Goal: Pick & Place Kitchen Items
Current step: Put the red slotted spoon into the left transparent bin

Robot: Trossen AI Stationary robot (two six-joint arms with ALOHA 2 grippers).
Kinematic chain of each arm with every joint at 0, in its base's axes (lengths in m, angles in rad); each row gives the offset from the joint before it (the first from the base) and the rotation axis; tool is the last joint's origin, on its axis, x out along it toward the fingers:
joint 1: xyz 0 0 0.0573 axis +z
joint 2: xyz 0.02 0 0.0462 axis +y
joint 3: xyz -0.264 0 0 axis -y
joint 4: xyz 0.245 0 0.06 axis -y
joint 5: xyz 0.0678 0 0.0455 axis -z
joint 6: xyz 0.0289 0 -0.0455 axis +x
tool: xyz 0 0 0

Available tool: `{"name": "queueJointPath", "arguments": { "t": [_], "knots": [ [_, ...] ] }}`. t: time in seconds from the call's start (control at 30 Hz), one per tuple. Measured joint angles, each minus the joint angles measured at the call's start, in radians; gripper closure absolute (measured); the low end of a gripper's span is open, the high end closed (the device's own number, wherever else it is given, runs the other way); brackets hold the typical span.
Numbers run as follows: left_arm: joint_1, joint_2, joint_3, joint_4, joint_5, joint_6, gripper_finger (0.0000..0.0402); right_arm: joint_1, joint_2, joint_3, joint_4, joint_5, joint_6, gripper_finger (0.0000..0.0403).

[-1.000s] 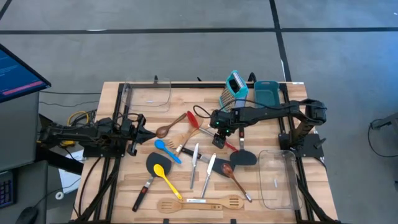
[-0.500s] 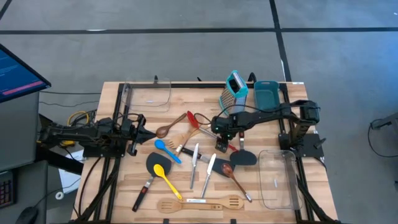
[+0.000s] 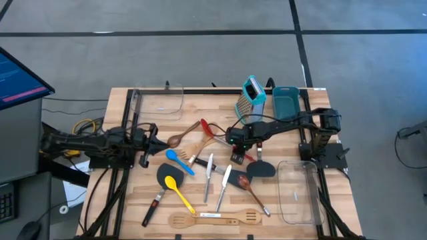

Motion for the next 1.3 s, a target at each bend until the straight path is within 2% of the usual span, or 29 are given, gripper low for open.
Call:
{"name": "queueJointPath", "arguments": {
  "t": [0.13,0.5,0.83,1.1,1.3],
  "knots": [
    [0.0,0.034,0.0,0.004,0.0,0.0,0.0394,-0.002,-0.002,0.0,-0.003,-0.003,0.006,0.0348],
    [0.0,0.062,0.0,0.014,0.0,0.0,0.0394,-0.001,-0.043,-0.005,-0.02,-0.035,-0.013,0.0346],
    [0.0,0.062,0.0,0.028,0.0,0.0,0.0394,-0.001,-0.305,-0.002,-0.013,-0.017,-0.038,0.0347],
    [0.0,0.062,0.0,0.03,0.0,0.0,0.0394,0.05,-0.507,-0.002,-0.017,0.139,-0.077,0.0347],
    [0.0,0.062,0.0,0.031,0.0,0.0,0.0394,0.113,-0.601,-0.002,-0.018,0.159,-0.122,0.0347]
  ]
}}
